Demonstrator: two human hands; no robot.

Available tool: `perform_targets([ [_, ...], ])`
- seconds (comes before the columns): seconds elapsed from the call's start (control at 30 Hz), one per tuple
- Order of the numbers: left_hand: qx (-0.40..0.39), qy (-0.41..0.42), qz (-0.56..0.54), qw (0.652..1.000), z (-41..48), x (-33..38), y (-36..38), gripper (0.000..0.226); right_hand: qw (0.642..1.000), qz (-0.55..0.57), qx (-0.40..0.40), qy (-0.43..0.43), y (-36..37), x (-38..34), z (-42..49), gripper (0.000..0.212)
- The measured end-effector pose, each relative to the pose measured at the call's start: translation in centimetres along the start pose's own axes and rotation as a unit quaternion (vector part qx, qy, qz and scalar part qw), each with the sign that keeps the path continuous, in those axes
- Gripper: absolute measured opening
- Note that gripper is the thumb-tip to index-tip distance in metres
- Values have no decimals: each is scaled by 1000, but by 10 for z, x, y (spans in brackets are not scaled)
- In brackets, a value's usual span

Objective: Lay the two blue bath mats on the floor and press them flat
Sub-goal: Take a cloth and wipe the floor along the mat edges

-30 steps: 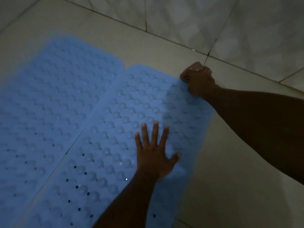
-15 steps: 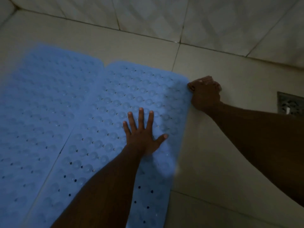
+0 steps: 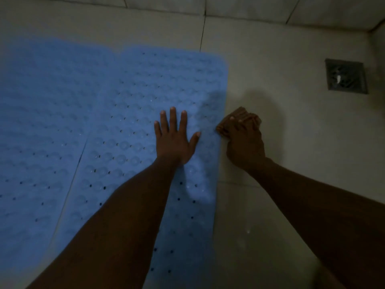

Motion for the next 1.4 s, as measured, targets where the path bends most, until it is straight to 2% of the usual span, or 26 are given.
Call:
perform_targets([
  [0.17,27,57,15,998,-64,-19,17,78,999,-4,-24,31,5,-8,-6,70],
  [0.4,75,62,3,995,-73,-22,16,79,998,2,-46,32,7,-10,-8,71],
  [0.63,89,42,-10,995,-94,-26,25,81,996,-38,-69,41,8,-10,-13,70],
  [0.8,72,-7,-12,997,-149,-35,41,76,997,-16,-77,23,6,-32,-38,57],
  [1.0,22,-35,-18,999,-174,-36,44,78,993,-11,-115,-6,16,-56,-96,64],
  [1.07,-3,-36,-14,999,-181,-36,46,78,995,-18,-99,-29,12,-68,-112,59],
  [1.2,-17,-22,-36,999,-208,-39,46,73,994,-10,-2,-111,-6,-95,-146,30],
  [1.4,-54,-25,-31,998,-236,-41,47,64,987,68,-22,-144,5,-120,-177,28],
])
Point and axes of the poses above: each hand's wrist, its own z-axis towards the middle knuckle, its own y-axis out of the palm, x = y × z, the point moved 10 cm from there along z, towards the middle knuckle, and after that the axes turned 14 degrees about -y, right-handed, at the moved point
